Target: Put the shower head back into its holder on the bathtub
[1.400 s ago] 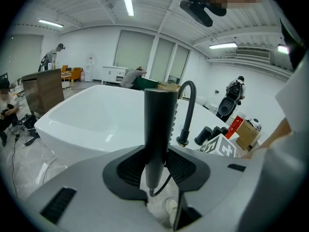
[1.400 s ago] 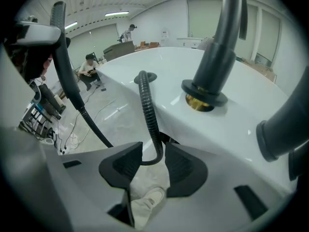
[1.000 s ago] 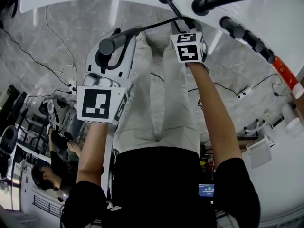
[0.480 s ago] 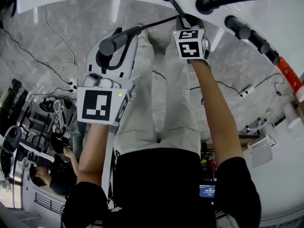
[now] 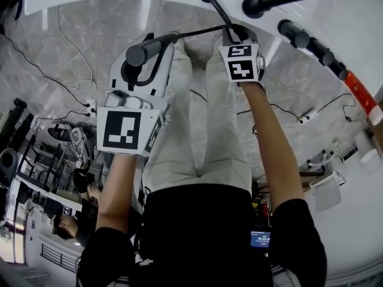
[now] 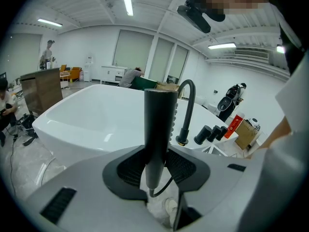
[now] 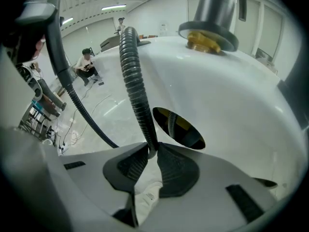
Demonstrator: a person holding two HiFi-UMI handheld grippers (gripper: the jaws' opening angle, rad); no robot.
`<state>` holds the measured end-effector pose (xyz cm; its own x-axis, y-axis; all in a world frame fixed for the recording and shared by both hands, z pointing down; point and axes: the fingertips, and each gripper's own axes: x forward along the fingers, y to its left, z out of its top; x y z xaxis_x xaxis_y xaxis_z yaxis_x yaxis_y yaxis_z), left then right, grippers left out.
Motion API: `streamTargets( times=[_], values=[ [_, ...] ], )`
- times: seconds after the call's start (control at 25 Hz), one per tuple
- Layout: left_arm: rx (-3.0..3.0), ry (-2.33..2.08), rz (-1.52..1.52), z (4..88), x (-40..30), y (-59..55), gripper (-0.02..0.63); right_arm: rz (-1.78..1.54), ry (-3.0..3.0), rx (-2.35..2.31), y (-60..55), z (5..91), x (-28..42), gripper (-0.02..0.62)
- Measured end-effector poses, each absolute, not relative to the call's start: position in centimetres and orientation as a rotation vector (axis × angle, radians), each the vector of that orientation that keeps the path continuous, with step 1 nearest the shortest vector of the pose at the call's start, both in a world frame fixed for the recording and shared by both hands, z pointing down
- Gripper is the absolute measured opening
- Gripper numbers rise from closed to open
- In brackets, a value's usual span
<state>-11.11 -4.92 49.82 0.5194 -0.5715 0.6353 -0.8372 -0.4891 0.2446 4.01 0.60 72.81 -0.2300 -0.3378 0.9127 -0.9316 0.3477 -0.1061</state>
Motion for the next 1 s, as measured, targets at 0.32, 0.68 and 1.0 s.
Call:
streamTargets(
  times=[0.32, 0.68, 1.0],
  values=[
    [2.243, -1.166, 0.646, 47.2, -11.1, -5.3, 0.143, 0.888, -1.769, 1.127, 2.3, 69.1, 3.7, 0.071],
    [2.278, -1.177, 0.623, 44.6, -10.2, -6.3, 0.143, 0.879, -1.851, 1.156, 1.4, 64.1, 3.5, 0.067],
    [2.282, -1.191, 0.595, 42.9, -10.2, -6.7, 0.143, 0.843, -1.887, 1.148, -0.4, 61.7, 3.0, 0.067]
  ],
)
